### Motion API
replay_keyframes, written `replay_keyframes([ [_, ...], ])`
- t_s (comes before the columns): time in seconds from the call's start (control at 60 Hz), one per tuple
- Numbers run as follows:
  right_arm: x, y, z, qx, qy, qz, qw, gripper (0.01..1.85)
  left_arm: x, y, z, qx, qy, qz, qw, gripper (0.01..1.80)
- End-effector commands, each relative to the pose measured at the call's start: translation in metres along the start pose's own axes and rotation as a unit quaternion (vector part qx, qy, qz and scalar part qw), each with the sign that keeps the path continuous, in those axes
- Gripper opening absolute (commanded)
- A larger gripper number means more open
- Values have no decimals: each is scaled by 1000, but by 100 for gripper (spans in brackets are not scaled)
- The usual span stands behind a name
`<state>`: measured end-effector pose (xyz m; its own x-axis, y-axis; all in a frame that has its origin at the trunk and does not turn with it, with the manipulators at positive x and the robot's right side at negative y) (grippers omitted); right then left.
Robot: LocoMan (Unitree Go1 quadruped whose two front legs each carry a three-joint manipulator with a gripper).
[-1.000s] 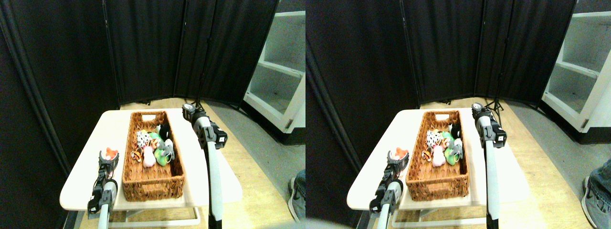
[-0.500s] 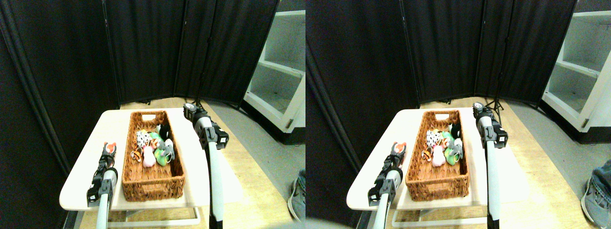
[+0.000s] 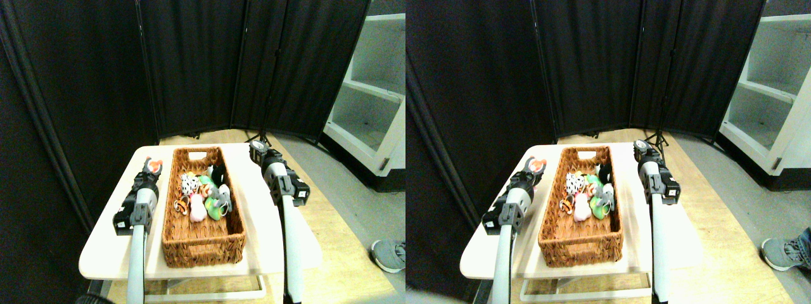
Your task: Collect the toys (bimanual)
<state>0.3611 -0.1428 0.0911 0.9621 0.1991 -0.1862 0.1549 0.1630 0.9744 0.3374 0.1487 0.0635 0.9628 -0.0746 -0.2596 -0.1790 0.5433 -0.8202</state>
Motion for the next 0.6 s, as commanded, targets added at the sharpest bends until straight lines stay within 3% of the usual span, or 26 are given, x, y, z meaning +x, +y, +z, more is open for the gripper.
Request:
replay_keyframes([
  [0.017,-1,5,2,-5,1,22,1000,1,5,-16,-4,-1,10,-26,1000,1],
  [0.167,-4,4,6,-7,-4,21,1000,1,15,-29,-12,-10,27,-41,999,1],
  [0.267,-5,2,8,-11,-9,20,1000,1,21,-43,-24,-23,51,-59,997,1],
  [0.6,-9,-2,9,-11,-10,23,1000,1,24,-79,-60,-47,100,-72,991,1],
])
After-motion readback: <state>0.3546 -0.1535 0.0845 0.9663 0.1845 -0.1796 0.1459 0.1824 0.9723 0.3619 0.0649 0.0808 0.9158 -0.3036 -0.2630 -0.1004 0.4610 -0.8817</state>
